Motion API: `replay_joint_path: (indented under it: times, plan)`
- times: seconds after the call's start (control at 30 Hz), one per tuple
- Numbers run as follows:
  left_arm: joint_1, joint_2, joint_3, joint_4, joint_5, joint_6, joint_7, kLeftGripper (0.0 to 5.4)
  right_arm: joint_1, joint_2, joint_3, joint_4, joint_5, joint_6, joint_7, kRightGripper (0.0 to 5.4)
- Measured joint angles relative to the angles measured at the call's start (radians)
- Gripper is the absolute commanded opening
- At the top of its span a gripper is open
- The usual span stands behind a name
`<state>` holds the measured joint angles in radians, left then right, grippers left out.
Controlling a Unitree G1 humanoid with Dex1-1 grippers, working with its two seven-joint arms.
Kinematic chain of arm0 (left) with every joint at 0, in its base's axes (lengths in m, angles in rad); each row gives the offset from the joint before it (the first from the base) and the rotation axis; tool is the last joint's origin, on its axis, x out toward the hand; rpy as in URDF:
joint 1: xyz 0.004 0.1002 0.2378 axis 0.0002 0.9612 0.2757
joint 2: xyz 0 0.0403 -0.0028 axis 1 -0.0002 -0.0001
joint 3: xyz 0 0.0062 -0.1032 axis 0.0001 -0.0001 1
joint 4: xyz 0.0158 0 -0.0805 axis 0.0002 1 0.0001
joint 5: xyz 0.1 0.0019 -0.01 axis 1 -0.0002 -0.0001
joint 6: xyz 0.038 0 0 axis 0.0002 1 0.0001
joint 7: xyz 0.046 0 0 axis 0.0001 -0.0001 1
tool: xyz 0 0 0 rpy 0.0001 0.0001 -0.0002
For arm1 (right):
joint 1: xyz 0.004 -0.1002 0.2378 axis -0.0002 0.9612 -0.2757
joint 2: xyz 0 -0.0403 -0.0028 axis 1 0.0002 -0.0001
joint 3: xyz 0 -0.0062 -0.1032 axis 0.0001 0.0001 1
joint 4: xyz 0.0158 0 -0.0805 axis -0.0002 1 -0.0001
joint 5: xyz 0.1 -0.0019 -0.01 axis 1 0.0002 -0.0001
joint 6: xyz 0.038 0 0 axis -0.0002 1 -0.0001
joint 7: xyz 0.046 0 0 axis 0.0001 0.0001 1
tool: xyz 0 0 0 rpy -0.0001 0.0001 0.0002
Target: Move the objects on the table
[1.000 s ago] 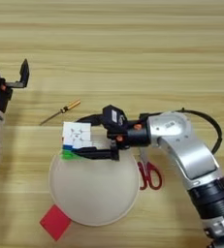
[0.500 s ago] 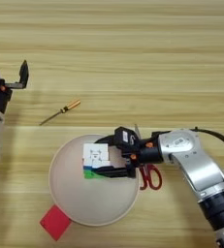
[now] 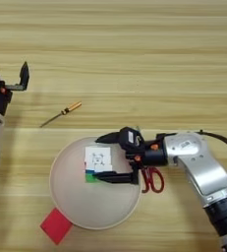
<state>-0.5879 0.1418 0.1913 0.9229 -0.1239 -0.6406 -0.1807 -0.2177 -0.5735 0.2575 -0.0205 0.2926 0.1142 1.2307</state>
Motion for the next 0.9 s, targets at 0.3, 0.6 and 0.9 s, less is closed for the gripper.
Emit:
replay_joint_path:
  times: [0.3,0.6,0.9]
  plan:
    - [-0.001,0.004,-0.001,0.001,0.000,-0.001,-0.001,5.40,-0.066,0.021,-0.172,-0.059,0.164,0.058,-0.063,5.37]
    - [-0.001,0.004,-0.001,0.001,0.000,-0.002,-0.001,5.40,-0.234,0.088,-0.376,0.108,0.184,0.039,-0.313,5.37]
    - [-0.002,0.006,-0.001,0.003,0.000,-0.002,-0.001,5.40,-0.339,0.131,-0.484,0.295,0.136,-0.060,-0.551,5.37]
